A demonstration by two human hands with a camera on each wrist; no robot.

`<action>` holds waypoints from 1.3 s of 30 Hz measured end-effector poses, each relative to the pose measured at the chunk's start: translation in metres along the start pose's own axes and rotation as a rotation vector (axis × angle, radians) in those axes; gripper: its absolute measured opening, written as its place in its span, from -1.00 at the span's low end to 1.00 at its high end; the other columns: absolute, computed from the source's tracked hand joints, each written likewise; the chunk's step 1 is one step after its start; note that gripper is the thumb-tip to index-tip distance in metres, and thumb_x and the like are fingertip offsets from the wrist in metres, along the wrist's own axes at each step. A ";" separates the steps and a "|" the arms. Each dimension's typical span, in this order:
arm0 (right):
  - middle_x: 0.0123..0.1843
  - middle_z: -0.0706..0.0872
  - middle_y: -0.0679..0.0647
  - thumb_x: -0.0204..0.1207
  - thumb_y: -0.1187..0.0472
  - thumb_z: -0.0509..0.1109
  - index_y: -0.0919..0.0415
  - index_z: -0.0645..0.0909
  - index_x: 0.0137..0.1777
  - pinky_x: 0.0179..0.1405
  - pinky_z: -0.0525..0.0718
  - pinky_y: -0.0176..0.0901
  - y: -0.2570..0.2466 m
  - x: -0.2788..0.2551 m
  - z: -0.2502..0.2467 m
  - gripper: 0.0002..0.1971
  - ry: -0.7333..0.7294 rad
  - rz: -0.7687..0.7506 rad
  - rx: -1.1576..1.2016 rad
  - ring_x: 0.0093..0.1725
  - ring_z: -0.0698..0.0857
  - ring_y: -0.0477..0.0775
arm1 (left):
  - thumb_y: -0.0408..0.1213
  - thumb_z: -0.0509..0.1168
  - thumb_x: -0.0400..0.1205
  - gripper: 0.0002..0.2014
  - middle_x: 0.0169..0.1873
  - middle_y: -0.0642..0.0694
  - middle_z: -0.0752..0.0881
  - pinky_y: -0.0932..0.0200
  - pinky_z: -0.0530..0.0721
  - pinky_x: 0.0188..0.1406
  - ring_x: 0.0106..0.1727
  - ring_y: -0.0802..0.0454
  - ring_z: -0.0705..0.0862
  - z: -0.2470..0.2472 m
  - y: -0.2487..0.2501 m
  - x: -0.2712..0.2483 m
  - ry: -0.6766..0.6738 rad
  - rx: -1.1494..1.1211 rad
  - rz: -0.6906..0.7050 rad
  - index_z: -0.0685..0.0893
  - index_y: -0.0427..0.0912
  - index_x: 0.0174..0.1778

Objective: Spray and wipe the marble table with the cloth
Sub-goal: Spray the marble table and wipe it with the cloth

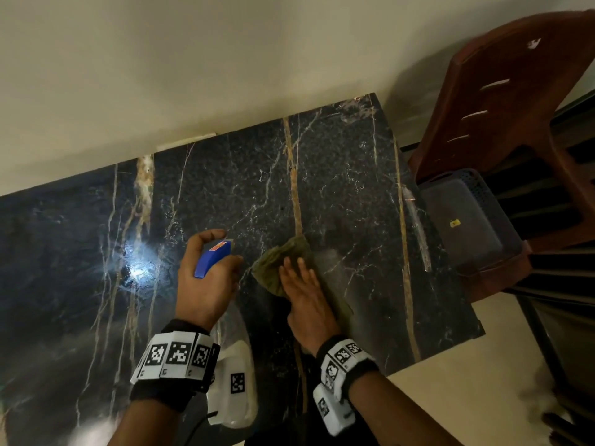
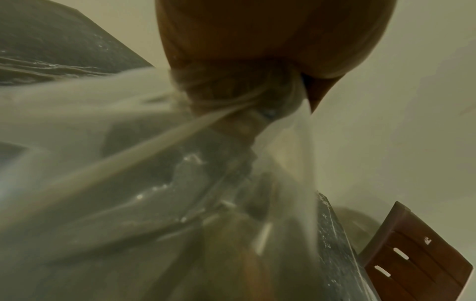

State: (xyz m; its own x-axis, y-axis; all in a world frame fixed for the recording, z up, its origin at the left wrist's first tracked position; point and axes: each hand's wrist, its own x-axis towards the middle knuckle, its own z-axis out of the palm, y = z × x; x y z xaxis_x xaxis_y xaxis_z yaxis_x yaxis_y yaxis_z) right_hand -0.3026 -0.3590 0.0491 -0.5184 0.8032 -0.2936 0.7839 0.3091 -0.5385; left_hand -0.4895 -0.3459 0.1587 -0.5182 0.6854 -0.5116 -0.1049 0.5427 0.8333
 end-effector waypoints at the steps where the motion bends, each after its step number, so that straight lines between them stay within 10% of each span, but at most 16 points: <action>1: 0.77 -0.01 -0.08 0.44 0.50 0.24 0.09 0.09 0.75 0.75 -0.07 0.08 0.006 0.001 -0.005 -0.14 -0.001 -0.021 -0.002 0.76 -0.16 0.02 | -0.55 0.36 0.55 -0.62 -0.44 -0.10 0.61 0.13 0.52 -0.49 -0.51 -0.01 0.53 -0.001 0.000 0.001 0.000 0.009 0.001 0.65 -0.03 0.19; 10: 0.79 0.00 0.10 0.51 0.52 0.24 0.21 0.10 0.74 0.75 -0.11 0.12 0.037 0.050 -0.046 -0.21 0.288 0.404 0.016 0.76 -0.11 0.21 | -0.56 0.35 0.60 -0.63 -0.46 -0.13 0.58 0.13 0.51 -0.58 -0.55 0.05 0.52 -0.011 0.000 0.013 0.012 0.019 0.004 0.62 -0.08 0.23; 20: 0.78 0.06 0.06 0.34 0.45 0.38 0.19 0.13 0.73 0.73 0.02 0.19 -0.008 0.048 -0.008 -0.08 0.108 0.054 -0.049 0.76 -0.06 0.20 | -0.25 0.37 0.33 -0.60 -0.40 -0.10 0.65 -0.05 0.57 -0.31 -0.40 -0.10 0.58 0.005 0.005 0.024 -0.003 0.021 -0.029 0.66 0.20 0.07; 30: 0.79 -0.02 0.09 0.51 0.48 0.28 0.20 0.08 0.74 0.73 -0.20 0.10 0.006 0.092 -0.038 -0.20 0.303 0.372 0.029 0.76 -0.15 0.19 | -0.25 0.37 0.36 -0.61 -0.46 -0.03 0.63 0.03 0.55 -0.42 -0.47 -0.02 0.57 0.006 0.009 0.033 0.004 0.002 -0.022 0.65 0.15 0.11; 35: 0.79 -0.15 0.10 0.49 0.35 0.33 0.20 -0.05 0.76 0.73 -0.15 0.21 -0.049 0.084 -0.012 -0.12 -0.020 0.054 -0.036 0.75 -0.25 0.21 | -0.27 0.40 0.37 -0.60 -0.48 0.09 0.67 0.08 0.57 -0.43 -0.48 0.06 0.58 0.003 0.008 0.030 0.023 -0.019 -0.002 0.66 0.07 0.15; 39: 0.79 -0.14 0.01 0.49 0.39 0.27 0.14 -0.05 0.77 0.74 -0.20 0.10 -0.027 0.089 -0.019 -0.13 0.008 0.016 -0.105 0.76 -0.22 0.14 | -0.51 0.40 0.54 -0.61 -0.51 0.05 0.63 0.12 0.54 -0.48 -0.52 0.10 0.55 -0.007 0.006 0.031 0.037 0.000 0.014 0.64 -0.06 0.23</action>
State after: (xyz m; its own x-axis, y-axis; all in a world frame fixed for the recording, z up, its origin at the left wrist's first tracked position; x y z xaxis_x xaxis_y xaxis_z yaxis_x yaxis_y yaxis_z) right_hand -0.3635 -0.2866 0.0527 -0.5035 0.8121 -0.2950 0.8236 0.3479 -0.4479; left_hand -0.5124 -0.3248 0.1498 -0.5507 0.6745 -0.4918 -0.0973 0.5332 0.8403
